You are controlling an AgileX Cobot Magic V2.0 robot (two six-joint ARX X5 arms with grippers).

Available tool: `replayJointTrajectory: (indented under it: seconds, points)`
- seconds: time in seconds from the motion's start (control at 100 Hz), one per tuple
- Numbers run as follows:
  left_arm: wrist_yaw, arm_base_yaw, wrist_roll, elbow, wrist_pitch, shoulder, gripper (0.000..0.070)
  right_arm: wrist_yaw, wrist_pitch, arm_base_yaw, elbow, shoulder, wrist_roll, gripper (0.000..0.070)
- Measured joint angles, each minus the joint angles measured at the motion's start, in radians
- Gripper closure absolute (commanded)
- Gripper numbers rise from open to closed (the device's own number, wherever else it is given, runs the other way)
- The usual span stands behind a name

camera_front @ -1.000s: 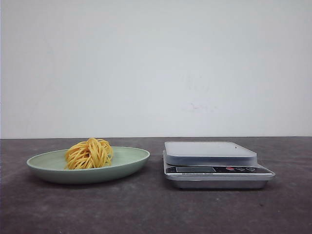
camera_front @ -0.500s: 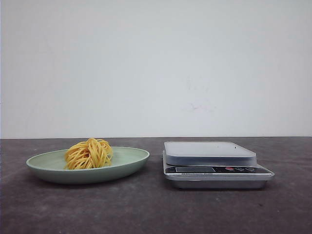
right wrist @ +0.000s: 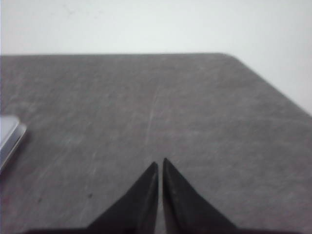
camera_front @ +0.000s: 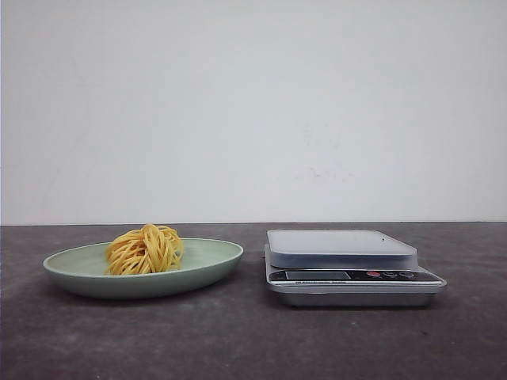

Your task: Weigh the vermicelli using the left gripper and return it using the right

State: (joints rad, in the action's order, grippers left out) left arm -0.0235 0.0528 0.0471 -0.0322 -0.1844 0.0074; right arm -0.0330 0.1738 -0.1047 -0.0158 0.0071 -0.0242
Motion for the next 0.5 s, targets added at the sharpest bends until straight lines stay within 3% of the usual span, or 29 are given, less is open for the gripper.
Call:
replayJointTrajectory:
  seconds: [0.5]
  points:
    - [0.000, 0.000, 0.000, 0.000, 0.000, 0.000, 0.0696, -0.001, -0.006, 0.026, 0.000, -0.001, 0.037, 0.0692]
